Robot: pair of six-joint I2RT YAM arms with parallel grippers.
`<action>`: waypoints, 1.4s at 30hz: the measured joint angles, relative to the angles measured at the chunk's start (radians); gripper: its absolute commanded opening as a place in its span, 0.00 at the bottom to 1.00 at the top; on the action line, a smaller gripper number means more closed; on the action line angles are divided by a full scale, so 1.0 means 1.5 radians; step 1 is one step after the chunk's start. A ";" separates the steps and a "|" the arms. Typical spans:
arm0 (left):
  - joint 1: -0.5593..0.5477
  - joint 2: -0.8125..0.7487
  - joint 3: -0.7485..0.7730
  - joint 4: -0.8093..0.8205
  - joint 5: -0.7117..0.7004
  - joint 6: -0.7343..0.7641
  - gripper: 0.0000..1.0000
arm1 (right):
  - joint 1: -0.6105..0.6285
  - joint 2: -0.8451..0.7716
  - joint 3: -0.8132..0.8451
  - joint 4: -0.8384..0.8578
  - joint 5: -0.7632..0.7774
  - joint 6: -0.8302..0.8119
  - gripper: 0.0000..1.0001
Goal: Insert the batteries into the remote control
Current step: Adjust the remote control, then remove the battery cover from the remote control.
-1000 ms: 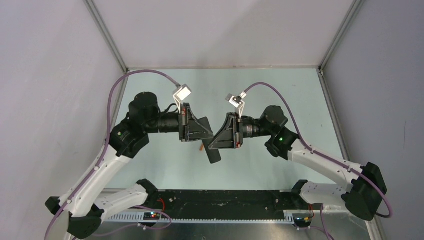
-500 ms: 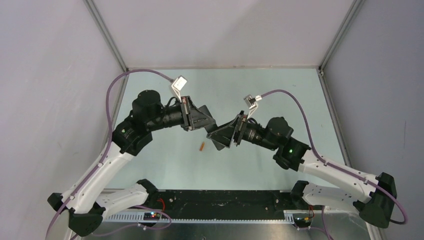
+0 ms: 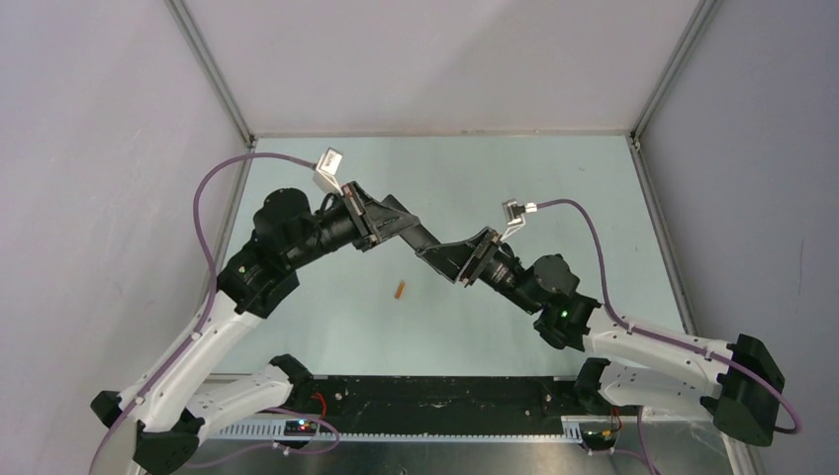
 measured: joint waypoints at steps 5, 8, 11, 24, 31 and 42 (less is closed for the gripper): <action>0.000 -0.018 -0.019 0.010 -0.018 -0.027 0.00 | -0.001 -0.003 -0.030 0.041 0.029 0.032 0.82; 0.000 -0.030 -0.031 0.017 -0.026 -0.041 0.00 | -0.002 -0.003 -0.037 0.056 0.040 0.045 0.77; 0.000 -0.033 -0.041 0.022 -0.027 -0.054 0.00 | -0.005 -0.003 -0.038 0.066 0.046 0.059 0.73; 0.001 -0.031 -0.053 0.038 -0.028 -0.096 0.00 | -0.023 0.017 -0.038 0.099 0.039 0.091 0.70; 0.010 -0.027 -0.073 0.049 -0.028 -0.133 0.00 | -0.025 0.020 -0.038 0.099 0.021 0.089 0.63; 0.046 -0.025 -0.099 0.053 -0.018 -0.164 0.00 | -0.031 0.030 -0.038 0.096 -0.011 0.110 0.28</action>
